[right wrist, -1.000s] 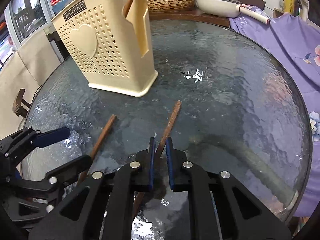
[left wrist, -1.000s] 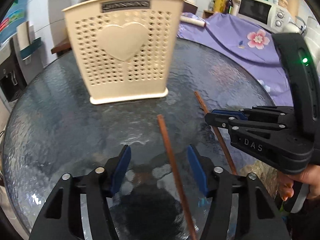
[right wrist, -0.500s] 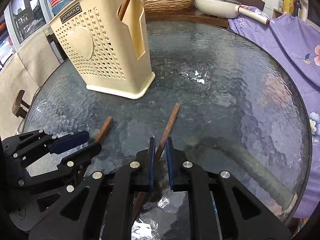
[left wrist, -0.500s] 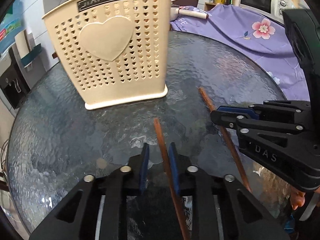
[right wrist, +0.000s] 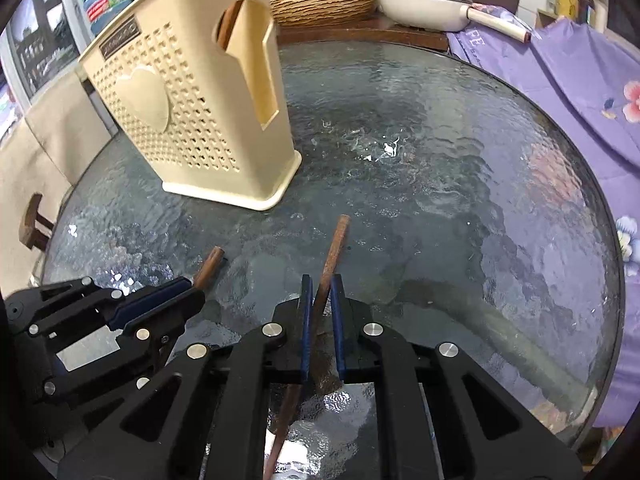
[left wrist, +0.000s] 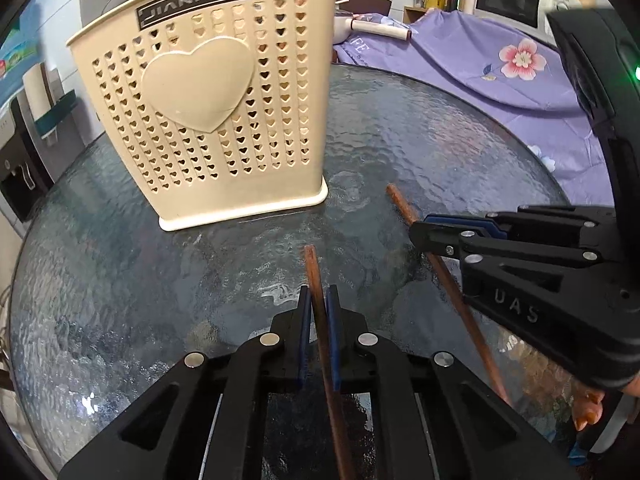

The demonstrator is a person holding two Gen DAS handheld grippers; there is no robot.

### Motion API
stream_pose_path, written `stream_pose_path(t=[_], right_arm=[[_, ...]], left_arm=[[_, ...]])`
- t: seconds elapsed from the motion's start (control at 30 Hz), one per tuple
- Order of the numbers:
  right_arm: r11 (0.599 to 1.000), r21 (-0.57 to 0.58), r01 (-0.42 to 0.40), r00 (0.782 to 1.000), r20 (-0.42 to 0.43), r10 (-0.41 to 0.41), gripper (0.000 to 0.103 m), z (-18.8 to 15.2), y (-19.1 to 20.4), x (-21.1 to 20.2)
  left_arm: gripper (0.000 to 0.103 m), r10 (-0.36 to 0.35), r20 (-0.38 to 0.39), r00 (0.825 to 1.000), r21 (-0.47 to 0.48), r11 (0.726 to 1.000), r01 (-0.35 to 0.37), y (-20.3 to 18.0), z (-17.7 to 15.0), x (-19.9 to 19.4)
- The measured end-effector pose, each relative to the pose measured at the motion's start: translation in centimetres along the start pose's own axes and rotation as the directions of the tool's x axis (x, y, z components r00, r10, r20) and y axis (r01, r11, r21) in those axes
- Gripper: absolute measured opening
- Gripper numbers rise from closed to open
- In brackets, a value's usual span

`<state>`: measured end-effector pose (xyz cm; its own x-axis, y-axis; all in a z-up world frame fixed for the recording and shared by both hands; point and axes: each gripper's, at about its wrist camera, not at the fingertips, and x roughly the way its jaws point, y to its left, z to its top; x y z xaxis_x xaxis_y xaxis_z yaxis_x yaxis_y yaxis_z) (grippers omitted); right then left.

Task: Organize utensils
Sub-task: 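Grasp a wooden chopstick with the left tool while the right tool grasps the other, then lift both wooden chopsticks upright and carry them over the cream holder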

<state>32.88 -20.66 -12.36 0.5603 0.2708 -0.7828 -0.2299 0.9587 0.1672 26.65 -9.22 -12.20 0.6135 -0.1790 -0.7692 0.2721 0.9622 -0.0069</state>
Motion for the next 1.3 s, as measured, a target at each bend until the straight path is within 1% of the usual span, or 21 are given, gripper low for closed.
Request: stream_pose_path(t=[0.07, 0.13, 0.23, 0.33, 0.43, 0.47, 0.57, 0.6, 0.67, 0.7, 0.73, 0.8, 0.83, 0.87, 0.9, 0.93, 1.0, 1.1, 1.13, 1.17, 1.3], right_arm=[[1.000, 0.026, -0.006, 1.000, 0.013, 0.006, 0.008, 0.0, -0.5, -0.3], [0.997, 0.057, -0.043, 0.998, 0.038, 0.040, 0.008, 0.2, -1.1, -0.8], [0.984, 0.115, -0.134, 0.989, 0.082, 0.125, 0.007, 0.7, -2.0, -2.2], [0.972, 0.121, -0.200, 0.975, 0.126, 0.184, 0.007, 1.0, -2.0, -3.8], [0.949, 0.115, -0.295, 0.944, 0.186, 0.271, 0.007, 1.3, -2.0, -6.2], [0.939, 0.103, -0.327, 0.930, 0.209, 0.301, 0.007, 1.4, -1.8, -7.2], [0.925, 0.053, -0.377, 0.899, 0.263, 0.351, 0.007, 1.6, -0.9, -9.8], [0.928, 0.026, -0.372, 0.895, 0.274, 0.351, 0.007, 1.7, -0.5, -10.7], [0.942, -0.012, -0.336, 0.908, 0.262, 0.327, 0.007, 1.9, 0.4, -11.2], [0.953, -0.009, -0.303, 0.922, 0.252, 0.296, 0.007, 2.1, 0.6, -11.1], [0.970, 0.004, -0.244, 0.941, 0.243, 0.236, 0.007, 2.2, 0.7, -10.6], [0.984, 0.005, -0.179, 0.956, 0.237, 0.173, 0.008, 2.0, 0.8, -9.8], [0.988, 0.007, -0.154, 0.965, 0.216, 0.149, 0.019, 1.9, 0.8, -9.0], [0.992, 0.016, -0.126, 0.974, 0.193, 0.121, 0.043, 1.8, 0.5, -8.0], [0.995, 0.020, -0.099, 0.981, 0.171, 0.094, 0.053, 1.8, 0.3, -7.2], [0.999, 0.018, -0.051, 0.991, 0.126, 0.048, 0.055, 1.8, 0.2, -5.6], [1.000, 0.012, 0.003, 0.998, 0.069, -0.004, 0.050, 1.8, -0.2, -3.4], [0.998, 0.001, 0.055, 0.998, 0.009, -0.055, 0.041, 1.6, -0.5, -0.7], [0.998, -0.002, 0.061, 0.998, -0.016, -0.061, 0.035, 1.7, -0.5, 0.1], [0.998, -0.004, 0.064, 0.998, -0.024, -0.064, 0.029, 1.5, -0.8, 0.5], [0.995, -0.036, 0.098, 0.995, -0.020, -0.099, 0.021, 1.5, -0.4, 0.9]], left_arm=[[0.007, -0.010, 0.015, 1.000, -0.013, 1.000, 0.010, 0.4, -0.1, -0.3], [0.007, -0.034, 0.034, 0.999, -0.041, 0.999, 0.035, 1.1, 0.0, -1.2], [0.007, -0.067, 0.074, 0.995, -0.073, 0.995, 0.072, 1.9, 0.3, -3.0], [0.007, -0.078, 0.132, 0.988, -0.080, 0.993, 0.089, 2.7, 0.7, -5.5], [0.007, -0.094, 0.189, 0.978, -0.096, 0.989, 0.114, 3.6, 1.0, -8.2], [0.007, -0.099, 0.203, 0.974, -0.100, 0.988, 0.122, 3.9, 0.9, -8.9], [0.007, -0.118, 0.257, 0.959, -0.111, 0.982, 0.151, 4.7, 0.9, -11.5], [0.007, -0.120, 0.266, 0.957, -0.113, 0.982, 0.154, 4.7, 0.9, -11.9], [0.007, -0.111, 0.286, 0.952, -0.119, 0.981, 0.151, 5.4, 0.5, -13.0], [0.007, -0.105, 0.290, 0.951, -0.125, 0.981, 0.146, 5.7, 0.4, -13.3], [0.007, -0.104, 0.293, 0.951, -0.129, 0.981, 0.147, 5.5, 0.5, -13.1], [0.007, -0.104, 0.299, 0.948, -0.137, 0.979, 0.151, 5.4, 0.6, -13.3], [0.007, -0.105, 0.304, 0.947, -0.137, 0.979, 0.152, 5.4, 0.5, -13.5], [0.007, -0.107, 0.305, 0.946, -0.135, 0.979, 0.154, 5.4, 0.5, -13.6], [0.007, -0.107, 0.305, 0.946, -0.136, 0.979, 0.155, 5.5, 0.4, -13.7], [0.007, -0.108, 0.306, 0.946, -0.136, 0.978, 0.156, 5.6, 0.3, -13.8], [0.007, -0.111, 0.310, 0.944, -0.138, 0.977, 0.160, 5.6, 0.2, -14.0], [0.007, -0.111, 0.314, 0.943, -0.138, 0.977, 0.161, 5.5, 0.2, -14.1], [0.007, -0.111, 0.315, 0.943, -0.137, 0.977, 0.161, 5.5, 0.1, -14.1], [0.007, -0.111, 0.316, 0.942, -0.136, 0.977, 0.161, 5.6, 0.1, -14.1], [0.007, -0.114, 0.318, 0.941, -0.137, 0.977, 0.165, 5.7, 0.1, -14.1]])
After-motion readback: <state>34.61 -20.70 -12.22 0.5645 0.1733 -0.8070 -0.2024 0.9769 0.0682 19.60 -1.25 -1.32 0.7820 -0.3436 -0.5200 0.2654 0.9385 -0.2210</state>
